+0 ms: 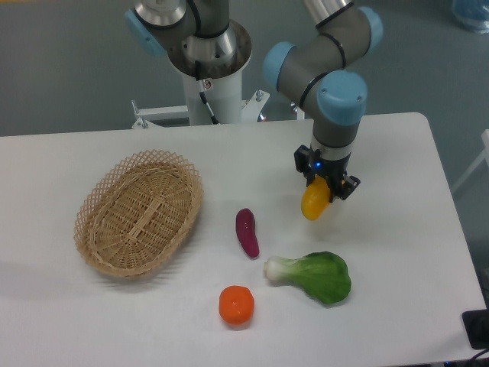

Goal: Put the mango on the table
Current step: 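Carry the mango toward the sweet potato and lower it to the table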

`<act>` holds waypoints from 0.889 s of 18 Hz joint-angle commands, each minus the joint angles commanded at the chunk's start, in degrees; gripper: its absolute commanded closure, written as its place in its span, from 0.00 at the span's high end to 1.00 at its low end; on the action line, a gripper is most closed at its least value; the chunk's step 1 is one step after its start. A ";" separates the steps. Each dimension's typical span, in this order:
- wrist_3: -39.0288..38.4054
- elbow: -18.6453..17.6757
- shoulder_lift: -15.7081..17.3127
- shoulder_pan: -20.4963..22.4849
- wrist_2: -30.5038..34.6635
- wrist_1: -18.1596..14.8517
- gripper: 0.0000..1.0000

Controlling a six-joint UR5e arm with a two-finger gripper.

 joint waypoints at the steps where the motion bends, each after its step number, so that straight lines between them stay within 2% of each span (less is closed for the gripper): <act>1: -0.61 -0.09 -0.17 -0.09 0.00 0.00 0.58; 9: -6.50 0.00 -1.23 -3.86 -0.70 -0.18 0.61; 11: -7.74 0.09 -1.23 -4.75 -0.88 -0.09 0.65; 16: -7.83 0.35 -1.32 -6.50 -7.82 0.35 0.69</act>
